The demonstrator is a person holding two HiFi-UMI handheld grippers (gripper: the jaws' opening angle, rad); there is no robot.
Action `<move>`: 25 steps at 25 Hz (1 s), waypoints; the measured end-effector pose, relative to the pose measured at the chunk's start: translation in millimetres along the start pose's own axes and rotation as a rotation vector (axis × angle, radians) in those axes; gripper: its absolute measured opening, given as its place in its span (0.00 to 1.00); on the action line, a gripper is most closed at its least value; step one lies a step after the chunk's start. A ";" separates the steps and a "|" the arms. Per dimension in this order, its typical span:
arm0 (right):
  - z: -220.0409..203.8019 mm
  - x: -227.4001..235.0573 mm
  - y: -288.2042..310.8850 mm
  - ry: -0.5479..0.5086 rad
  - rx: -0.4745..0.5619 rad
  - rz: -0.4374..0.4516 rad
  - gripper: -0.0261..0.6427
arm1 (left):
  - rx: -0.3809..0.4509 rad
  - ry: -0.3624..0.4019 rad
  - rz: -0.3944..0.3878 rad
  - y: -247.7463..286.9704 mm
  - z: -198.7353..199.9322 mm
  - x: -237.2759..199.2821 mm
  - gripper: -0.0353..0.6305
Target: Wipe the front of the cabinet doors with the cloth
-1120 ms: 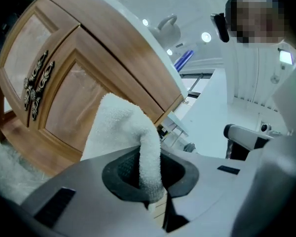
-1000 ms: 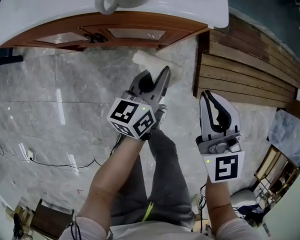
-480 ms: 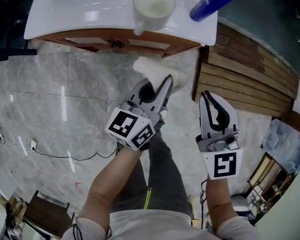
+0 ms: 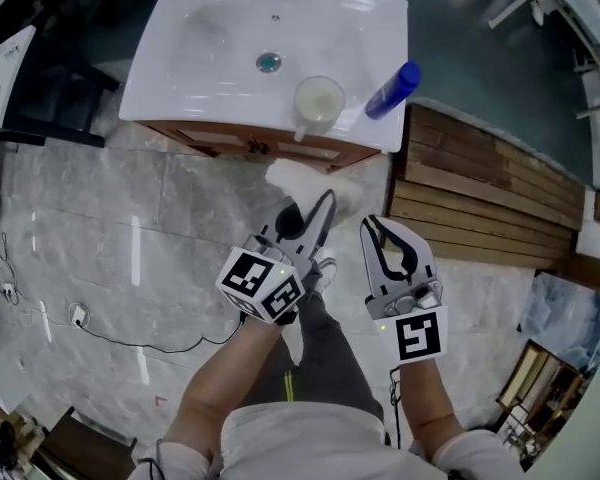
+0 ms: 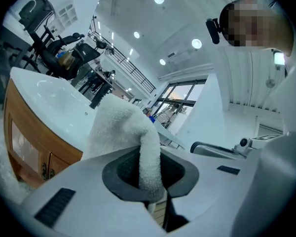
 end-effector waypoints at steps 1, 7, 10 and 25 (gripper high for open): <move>9.4 0.2 -0.4 -0.003 0.006 0.002 0.11 | 0.005 0.007 -0.004 -2.4 9.7 4.4 0.13; 51.9 -1.0 -8.0 -0.005 0.017 -0.002 0.11 | -0.003 0.032 -0.006 -28.9 58.8 22.9 0.13; 69.0 -1.5 -8.5 -0.020 0.031 0.004 0.11 | 0.017 0.031 0.012 -40.2 84.7 25.8 0.13; 147.4 2.3 -38.4 -0.099 0.116 -0.007 0.11 | 0.158 0.017 0.040 -105.2 185.6 63.9 0.13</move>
Point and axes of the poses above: the fingertips, and each gripper's own axes: y forward along the fingers, x to its right, z out of its top, the point moved 5 cm from there along -y, backward along the fingers, and after that the axes turned 8 degrees about z, right-handed, at the moved point
